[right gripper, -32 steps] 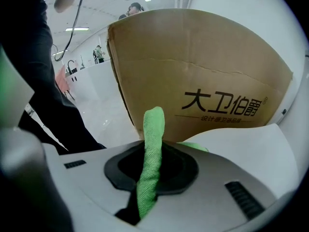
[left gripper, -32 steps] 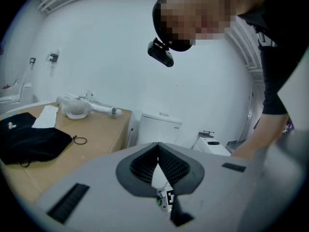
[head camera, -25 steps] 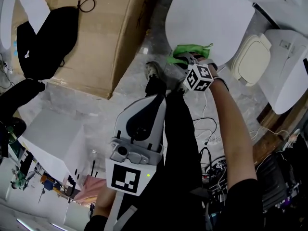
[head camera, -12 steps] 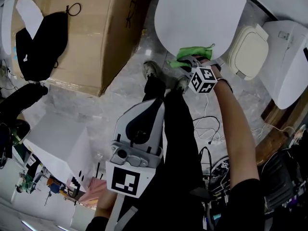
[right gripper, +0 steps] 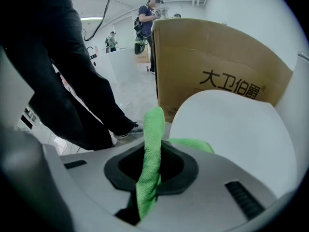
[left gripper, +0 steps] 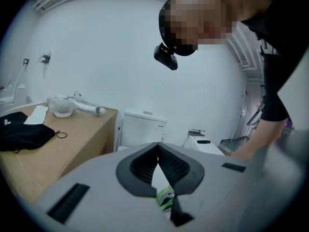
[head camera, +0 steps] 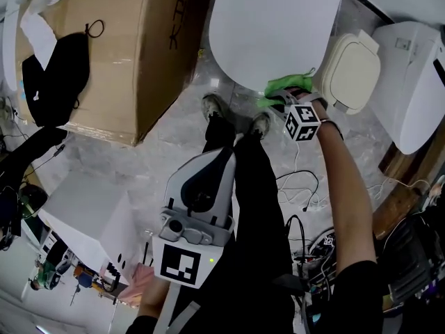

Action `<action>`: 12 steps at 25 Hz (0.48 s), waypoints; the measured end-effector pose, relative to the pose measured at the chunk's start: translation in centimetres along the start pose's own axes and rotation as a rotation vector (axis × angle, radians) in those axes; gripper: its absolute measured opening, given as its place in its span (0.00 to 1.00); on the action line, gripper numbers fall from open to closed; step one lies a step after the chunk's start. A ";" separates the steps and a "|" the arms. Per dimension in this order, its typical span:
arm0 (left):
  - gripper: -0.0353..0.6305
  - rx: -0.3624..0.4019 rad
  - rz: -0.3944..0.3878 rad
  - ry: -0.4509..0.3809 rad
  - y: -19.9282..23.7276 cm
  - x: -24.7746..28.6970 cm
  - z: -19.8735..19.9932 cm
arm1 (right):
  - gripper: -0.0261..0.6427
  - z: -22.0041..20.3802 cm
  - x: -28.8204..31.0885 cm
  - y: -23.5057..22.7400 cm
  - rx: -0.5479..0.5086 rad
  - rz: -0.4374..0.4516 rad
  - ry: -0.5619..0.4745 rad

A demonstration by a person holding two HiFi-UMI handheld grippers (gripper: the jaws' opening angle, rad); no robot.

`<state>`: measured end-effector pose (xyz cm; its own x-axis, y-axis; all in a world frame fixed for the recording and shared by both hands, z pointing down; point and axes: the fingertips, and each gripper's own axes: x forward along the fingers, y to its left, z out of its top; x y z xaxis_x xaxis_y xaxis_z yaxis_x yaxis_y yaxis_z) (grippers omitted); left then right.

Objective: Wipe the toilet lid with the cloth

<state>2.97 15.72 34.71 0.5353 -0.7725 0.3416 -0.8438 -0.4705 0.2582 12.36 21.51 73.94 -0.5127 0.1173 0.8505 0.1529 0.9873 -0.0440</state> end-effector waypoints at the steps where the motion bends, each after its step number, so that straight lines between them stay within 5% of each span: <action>1: 0.06 0.002 0.002 0.001 -0.2 0.0 0.0 | 0.12 -0.7 -0.3 0.3 0.008 0.014 0.027; 5: 0.06 0.026 0.006 -0.009 -1.3 0.3 1.2 | 0.12 -2.0 -3.5 0.1 0.134 -0.025 0.028; 12: 0.06 0.024 0.032 -0.035 -3.4 1.0 5.0 | 0.12 -0.4 -14.2 -4.9 0.591 -0.400 -0.250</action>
<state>6.18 14.38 29.71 0.5063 -0.8019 0.3173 -0.8616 -0.4547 0.2258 19.22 14.94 62.33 -0.6210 -0.3104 0.7198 -0.5273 0.8448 -0.0906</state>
